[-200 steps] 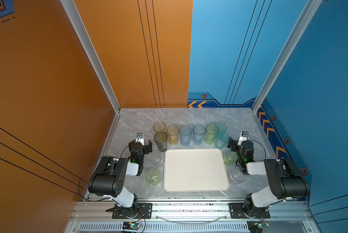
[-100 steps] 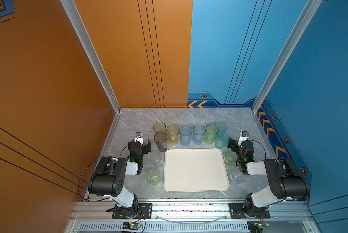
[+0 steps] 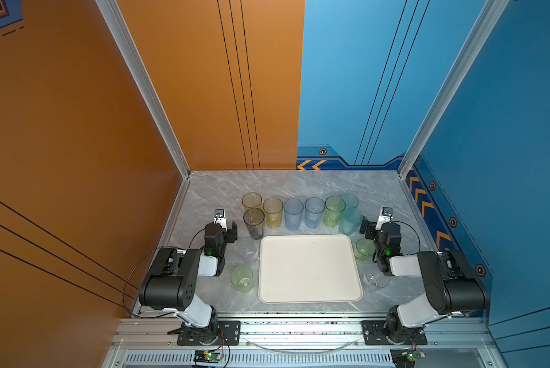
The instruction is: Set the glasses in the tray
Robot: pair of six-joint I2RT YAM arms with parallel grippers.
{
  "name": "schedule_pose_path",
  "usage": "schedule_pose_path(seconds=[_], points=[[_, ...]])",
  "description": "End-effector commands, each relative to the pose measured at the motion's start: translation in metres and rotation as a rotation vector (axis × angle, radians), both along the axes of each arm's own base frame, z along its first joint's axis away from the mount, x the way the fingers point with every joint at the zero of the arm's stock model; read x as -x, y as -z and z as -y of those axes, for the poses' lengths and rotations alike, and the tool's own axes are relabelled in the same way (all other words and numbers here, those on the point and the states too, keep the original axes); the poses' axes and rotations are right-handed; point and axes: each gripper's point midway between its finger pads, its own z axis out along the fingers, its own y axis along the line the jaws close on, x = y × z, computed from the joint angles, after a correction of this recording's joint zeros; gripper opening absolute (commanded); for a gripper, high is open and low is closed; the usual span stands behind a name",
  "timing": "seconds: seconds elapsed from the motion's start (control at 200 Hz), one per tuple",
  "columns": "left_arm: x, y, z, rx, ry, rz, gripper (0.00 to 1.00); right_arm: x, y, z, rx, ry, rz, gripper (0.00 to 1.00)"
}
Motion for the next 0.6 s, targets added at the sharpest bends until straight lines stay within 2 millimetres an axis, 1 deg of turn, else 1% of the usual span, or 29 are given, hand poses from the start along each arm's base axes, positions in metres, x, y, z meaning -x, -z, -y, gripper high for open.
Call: schedule_pose_path(seconds=[0.0,0.085,0.215,0.265,0.406,0.506,0.596], points=[[-0.007,-0.012,-0.001,0.013,-0.001,0.023,0.67,-0.001,0.001,0.002,0.013,0.009,-0.011,0.96],[-0.007,-0.015,-0.009,0.013,-0.049,0.017,0.61,-0.001,0.002,0.002,0.008,0.006,-0.011,0.91],[0.002,-0.026,-0.021,0.013,-0.124,0.049,0.60,0.001,0.000,0.008,-0.018,0.026,0.003,0.89],[0.007,-0.032,-0.024,0.010,-0.138,0.067,0.59,0.003,-0.001,0.014,-0.035,0.046,0.016,0.88],[0.027,-0.053,-0.033,-0.001,-0.195,0.125,0.58,0.005,-0.002,0.016,-0.042,0.054,0.025,0.87],[0.036,-0.067,-0.031,-0.027,-0.203,0.112,0.54,0.005,-0.004,0.017,-0.042,0.060,0.025,0.83],[0.043,-0.085,-0.020,-0.082,-0.188,0.100,0.51,0.007,-0.010,0.019,-0.040,0.074,0.024,0.83]])
